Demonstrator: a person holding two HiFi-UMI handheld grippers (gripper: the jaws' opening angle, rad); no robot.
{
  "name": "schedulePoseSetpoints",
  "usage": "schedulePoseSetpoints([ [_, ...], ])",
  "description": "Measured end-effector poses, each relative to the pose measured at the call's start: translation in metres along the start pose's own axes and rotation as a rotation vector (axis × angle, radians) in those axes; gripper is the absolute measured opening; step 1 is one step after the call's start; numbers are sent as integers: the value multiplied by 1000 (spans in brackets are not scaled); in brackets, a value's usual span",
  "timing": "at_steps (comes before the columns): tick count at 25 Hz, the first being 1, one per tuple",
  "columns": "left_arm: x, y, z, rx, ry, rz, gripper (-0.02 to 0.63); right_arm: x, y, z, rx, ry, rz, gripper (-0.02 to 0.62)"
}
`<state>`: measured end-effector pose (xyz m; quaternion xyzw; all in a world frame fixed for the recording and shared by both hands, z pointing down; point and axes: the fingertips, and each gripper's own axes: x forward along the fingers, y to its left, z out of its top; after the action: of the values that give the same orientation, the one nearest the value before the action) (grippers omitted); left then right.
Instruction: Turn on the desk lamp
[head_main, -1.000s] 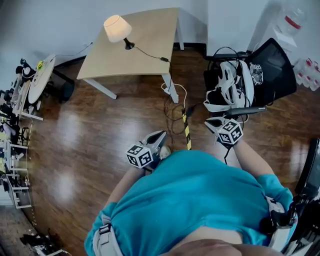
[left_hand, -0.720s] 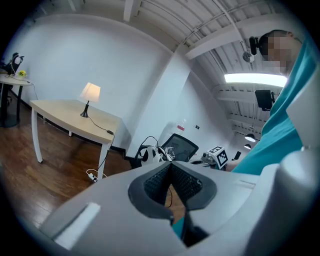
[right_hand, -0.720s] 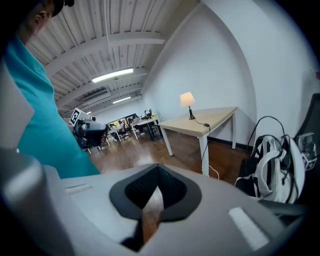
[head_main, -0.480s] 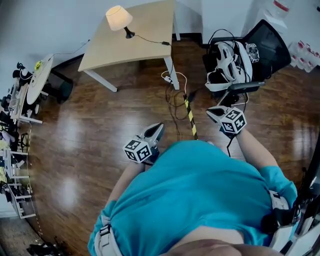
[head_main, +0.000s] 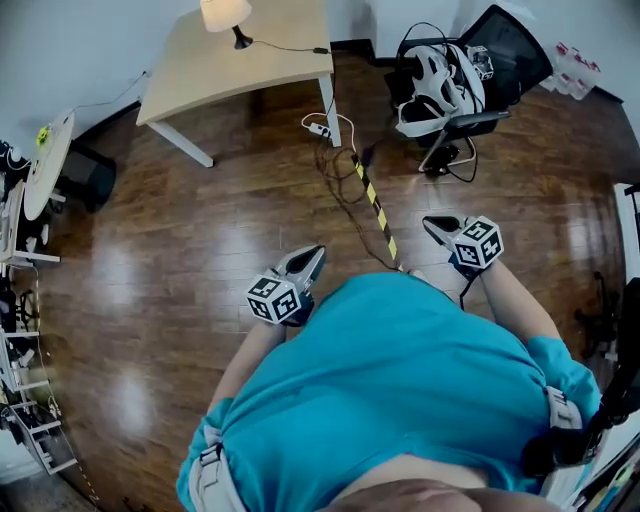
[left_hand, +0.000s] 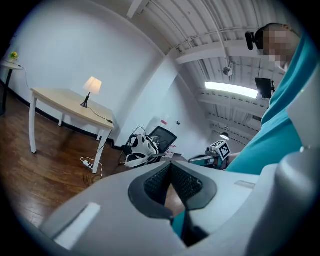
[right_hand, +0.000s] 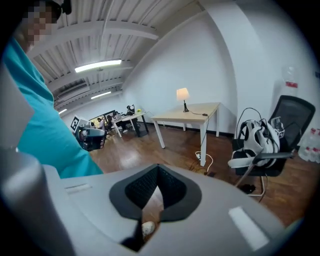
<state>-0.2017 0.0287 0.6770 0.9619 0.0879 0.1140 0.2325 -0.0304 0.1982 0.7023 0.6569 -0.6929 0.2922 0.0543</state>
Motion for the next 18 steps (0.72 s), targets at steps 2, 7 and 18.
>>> schedulePoseSetpoints([
  [2,-10,-9,-1,-7,-10,-13,0,-12,6,-8,25,-1,-35,2],
  [7,-12,-49,-2,8,-2,-51,0,-40,23,-3,16,-28,-50,2],
  [18,50,-201,-55,8,23,-3,0,-185,11,-63,-3,-119,21,2],
])
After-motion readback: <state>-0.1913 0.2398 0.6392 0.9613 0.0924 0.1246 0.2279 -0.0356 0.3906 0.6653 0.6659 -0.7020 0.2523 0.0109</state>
